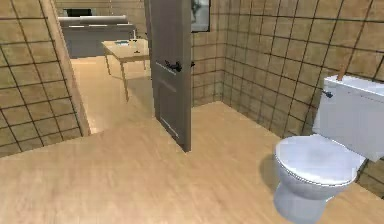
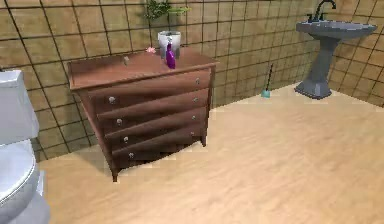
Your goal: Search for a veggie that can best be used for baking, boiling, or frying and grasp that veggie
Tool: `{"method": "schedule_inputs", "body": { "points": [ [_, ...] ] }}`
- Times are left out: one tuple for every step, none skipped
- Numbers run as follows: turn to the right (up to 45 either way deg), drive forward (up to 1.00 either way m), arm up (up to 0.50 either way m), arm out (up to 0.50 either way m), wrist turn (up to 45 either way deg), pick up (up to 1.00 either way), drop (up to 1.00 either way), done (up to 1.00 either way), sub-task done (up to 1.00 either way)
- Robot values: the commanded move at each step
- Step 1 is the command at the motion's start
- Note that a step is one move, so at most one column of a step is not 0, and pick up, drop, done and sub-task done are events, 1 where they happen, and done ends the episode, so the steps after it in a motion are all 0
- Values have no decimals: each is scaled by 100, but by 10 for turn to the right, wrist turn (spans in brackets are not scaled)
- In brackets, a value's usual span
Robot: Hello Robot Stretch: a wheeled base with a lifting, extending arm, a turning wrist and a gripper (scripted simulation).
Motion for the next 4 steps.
{"method": "schedule_inputs", "body": {
  "points": [
    [-210, 0, 0, 0, 0, 0, 0, 0, 0],
    [0, 100, 0, 0, 0, 0, 0, 0, 0],
    [-30, 0, 0, 0, 0, 0, 0, 0, 0],
    [0, 100, 0, 0, 0, 0, 0, 0, 0]
  ]
}}
